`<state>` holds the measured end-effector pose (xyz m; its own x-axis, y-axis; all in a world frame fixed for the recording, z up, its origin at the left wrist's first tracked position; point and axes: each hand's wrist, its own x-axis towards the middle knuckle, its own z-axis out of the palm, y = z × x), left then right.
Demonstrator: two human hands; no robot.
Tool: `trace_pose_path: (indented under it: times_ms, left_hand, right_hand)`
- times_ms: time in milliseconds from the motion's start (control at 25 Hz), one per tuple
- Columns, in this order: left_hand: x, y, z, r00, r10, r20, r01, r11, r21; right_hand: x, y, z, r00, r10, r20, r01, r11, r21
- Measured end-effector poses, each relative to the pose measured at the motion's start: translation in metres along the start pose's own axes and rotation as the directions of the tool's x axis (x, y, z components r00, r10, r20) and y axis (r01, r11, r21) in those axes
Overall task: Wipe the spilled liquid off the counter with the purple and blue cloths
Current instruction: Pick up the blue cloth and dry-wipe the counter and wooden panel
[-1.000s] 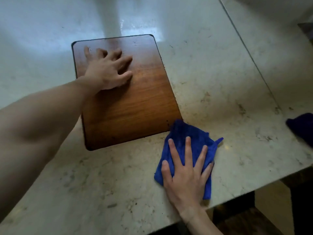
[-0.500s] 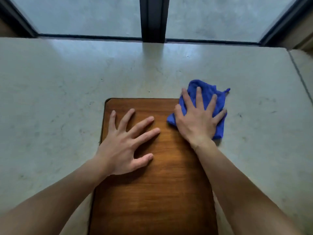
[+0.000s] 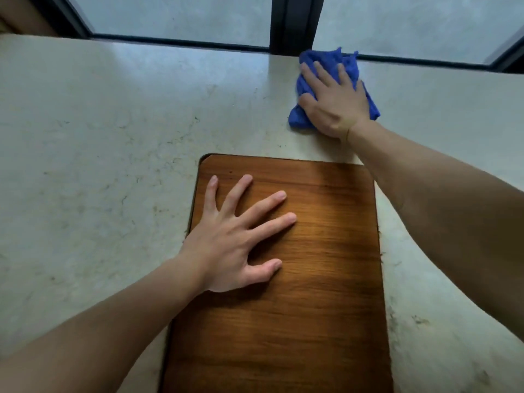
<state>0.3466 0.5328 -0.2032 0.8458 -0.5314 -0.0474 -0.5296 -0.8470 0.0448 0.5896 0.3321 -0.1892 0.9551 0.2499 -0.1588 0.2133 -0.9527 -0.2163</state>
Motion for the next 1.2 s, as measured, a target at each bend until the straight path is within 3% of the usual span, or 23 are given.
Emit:
trace_pose_path:
  times_ms: [200,320,480,600,800,960,1200]
  left_hand:
    - [0.004,-0.001,0.002,1.0,-0.026,0.006,0.026,1.0,0.01]
    - [0.0,0.009,-0.005,0.998,-0.054,0.021,0.054,0.998,0.036]
    - [-0.048,0.01,-0.018,0.988,-0.122,-0.092,0.117,0.991,-0.066]
    - [-0.116,-0.014,-0.016,0.98,-0.147,-0.132,0.147,0.989,-0.009]
    - [-0.176,-0.065,-0.02,0.958,-0.262,-0.112,0.254,0.964,-0.081]
    - [-0.171,-0.085,-0.018,0.935,-0.328,-0.137,0.309,0.94,-0.143]
    - [-0.157,-0.123,-0.002,0.921,-0.39,-0.011,0.384,0.91,-0.155]
  right_hand:
    - [-0.12,-0.037,0.032,0.994,-0.111,0.001,0.111,0.994,0.01]
    - [-0.208,-0.044,0.043,1.0,0.001,-0.009,0.0,0.997,0.075]
    - [-0.347,-0.068,0.063,0.994,0.105,-0.043,-0.107,0.992,-0.065]
    - [-0.458,-0.099,0.08,0.979,0.186,0.084,-0.182,0.982,-0.05]
    - [-0.626,-0.182,0.11,0.953,0.3,0.034,-0.299,0.954,-0.028]
    - [-0.636,-0.228,0.133,0.926,0.378,0.004,-0.378,0.925,-0.042]
    - [-0.482,-0.222,0.123,0.85,0.523,-0.06,-0.515,0.85,0.114]
